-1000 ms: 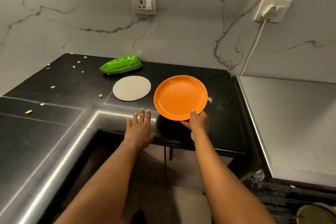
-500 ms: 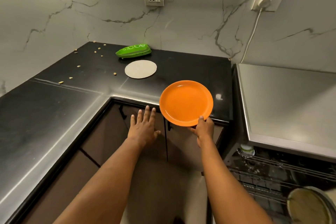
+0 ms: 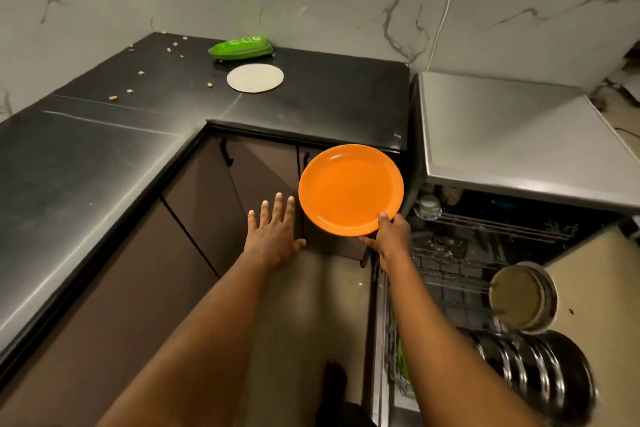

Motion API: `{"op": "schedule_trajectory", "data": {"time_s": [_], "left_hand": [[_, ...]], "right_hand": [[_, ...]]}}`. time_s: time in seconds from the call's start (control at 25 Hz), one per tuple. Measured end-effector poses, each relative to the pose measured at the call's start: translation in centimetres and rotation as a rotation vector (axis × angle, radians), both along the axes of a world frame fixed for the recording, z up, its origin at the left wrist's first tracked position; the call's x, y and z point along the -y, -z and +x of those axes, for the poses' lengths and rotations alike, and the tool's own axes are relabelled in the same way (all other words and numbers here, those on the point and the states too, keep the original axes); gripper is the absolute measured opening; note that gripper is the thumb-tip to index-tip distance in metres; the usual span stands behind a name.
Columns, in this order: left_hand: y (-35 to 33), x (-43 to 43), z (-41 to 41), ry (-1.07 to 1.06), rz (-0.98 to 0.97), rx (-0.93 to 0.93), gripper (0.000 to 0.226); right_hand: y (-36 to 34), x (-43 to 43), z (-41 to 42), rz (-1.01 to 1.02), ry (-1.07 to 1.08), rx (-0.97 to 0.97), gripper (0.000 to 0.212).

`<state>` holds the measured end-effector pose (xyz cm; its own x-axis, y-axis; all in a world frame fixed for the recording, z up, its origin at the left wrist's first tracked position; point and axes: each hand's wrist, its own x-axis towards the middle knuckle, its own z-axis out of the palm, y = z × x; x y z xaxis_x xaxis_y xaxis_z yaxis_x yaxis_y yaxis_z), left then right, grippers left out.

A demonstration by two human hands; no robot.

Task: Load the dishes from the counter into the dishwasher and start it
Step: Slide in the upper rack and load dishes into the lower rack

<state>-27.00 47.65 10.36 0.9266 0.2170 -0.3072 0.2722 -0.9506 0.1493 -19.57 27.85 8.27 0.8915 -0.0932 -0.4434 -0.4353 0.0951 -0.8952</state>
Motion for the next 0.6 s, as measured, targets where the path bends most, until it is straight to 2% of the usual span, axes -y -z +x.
{"op": "schedule_trajectory", "data": {"time_s": [0.32,0.6], "left_hand": [[1.2,9.8,-7.3,0.031,-0.018,-0.032,0.091],[2.7,22.3,-12.1,0.027,0.021,-0.094,0.092]], "right_hand": [[1.5,10.1,-8.0,0.014,0.004,-0.050,0.033],[3.5,22.2,-13.4,-0.014,-0.020,-0.050,0.024]]}}
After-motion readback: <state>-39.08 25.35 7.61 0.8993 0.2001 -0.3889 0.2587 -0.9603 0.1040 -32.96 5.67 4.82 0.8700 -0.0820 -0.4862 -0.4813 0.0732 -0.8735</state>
